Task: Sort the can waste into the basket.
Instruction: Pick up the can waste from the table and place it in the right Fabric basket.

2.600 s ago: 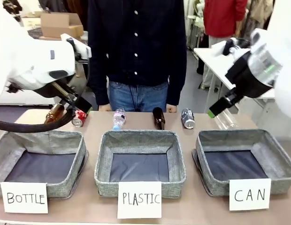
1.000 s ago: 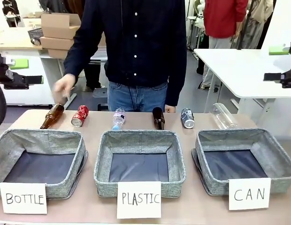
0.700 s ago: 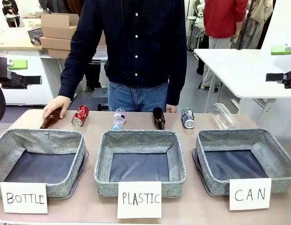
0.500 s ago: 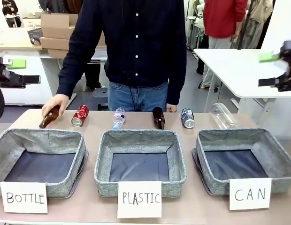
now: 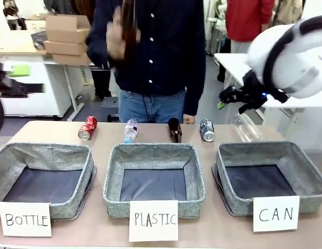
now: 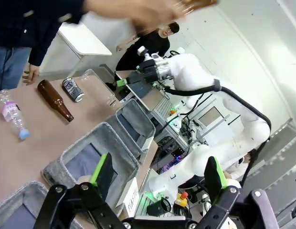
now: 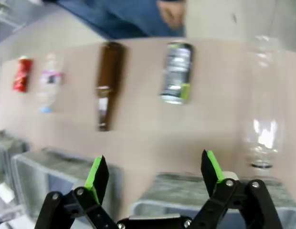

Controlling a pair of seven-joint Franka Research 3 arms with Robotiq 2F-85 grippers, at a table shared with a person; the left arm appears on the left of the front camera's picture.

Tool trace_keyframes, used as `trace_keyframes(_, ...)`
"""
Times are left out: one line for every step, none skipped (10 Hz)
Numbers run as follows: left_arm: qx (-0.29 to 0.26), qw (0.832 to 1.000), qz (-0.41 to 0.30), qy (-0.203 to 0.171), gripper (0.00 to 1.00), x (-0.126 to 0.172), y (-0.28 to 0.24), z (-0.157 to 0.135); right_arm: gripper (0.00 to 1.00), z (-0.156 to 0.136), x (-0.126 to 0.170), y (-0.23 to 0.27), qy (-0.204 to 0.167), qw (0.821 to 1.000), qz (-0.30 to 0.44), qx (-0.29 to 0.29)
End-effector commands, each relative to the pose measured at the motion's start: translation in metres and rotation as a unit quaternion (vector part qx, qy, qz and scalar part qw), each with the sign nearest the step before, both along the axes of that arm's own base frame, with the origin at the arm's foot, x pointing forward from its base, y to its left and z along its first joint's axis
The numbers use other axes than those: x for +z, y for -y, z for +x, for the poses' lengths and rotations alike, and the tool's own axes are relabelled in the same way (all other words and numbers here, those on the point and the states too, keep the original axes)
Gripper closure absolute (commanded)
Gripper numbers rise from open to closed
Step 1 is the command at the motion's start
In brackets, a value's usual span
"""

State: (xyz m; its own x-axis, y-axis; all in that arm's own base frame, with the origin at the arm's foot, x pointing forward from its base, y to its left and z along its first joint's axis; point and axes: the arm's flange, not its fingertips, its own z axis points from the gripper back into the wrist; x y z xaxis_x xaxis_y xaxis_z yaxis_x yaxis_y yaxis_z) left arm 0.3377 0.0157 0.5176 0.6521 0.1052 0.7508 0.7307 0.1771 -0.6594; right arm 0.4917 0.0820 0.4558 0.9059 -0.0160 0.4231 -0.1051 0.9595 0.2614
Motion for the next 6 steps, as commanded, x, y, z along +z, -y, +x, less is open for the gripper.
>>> trace_keyframes(-0.002, 1.0, -0.01, 0.016, 0.0, 0.002, 0.001, 0.001, 0.0, -0.006, 0.029, 0.006, -0.048, 0.998, -0.033, -0.004)
trace_keyframes(-0.002, 1.0, -0.01, 0.016, 0.0, 0.002, 0.001, 0.001, 0.0, -0.029, 0.041, 0.011, -0.032, 0.999, 0.022, 0.03)
trace_keyframes(-0.002, 1.0, -0.01, 0.016, 0.0, 0.002, 0.001, 0.001, 0.0, 0.003, -0.004, 0.012, -0.023, 0.999, -0.036, -0.009)
trace_keyframes(-0.002, 1.0, -0.01, 0.016, 0.0, 0.002, 0.001, 0.001, 0.0, 0.003, -0.004, 0.012, -0.023, 0.999, -0.036, -0.009)
trace_keyframes(-0.002, 1.0, -0.01, 0.016, 0.0, 0.002, 0.001, 0.001, 0.0, 0.003, -0.004, 0.012, -0.023, 0.999, -0.036, -0.009)
trace_keyframes(-0.002, 1.0, -0.01, 0.016, 0.0, 0.002, 0.001, 0.001, 0.0, -0.006, 0.009, 0.014, -0.032, 0.999, -0.026, 0.002)
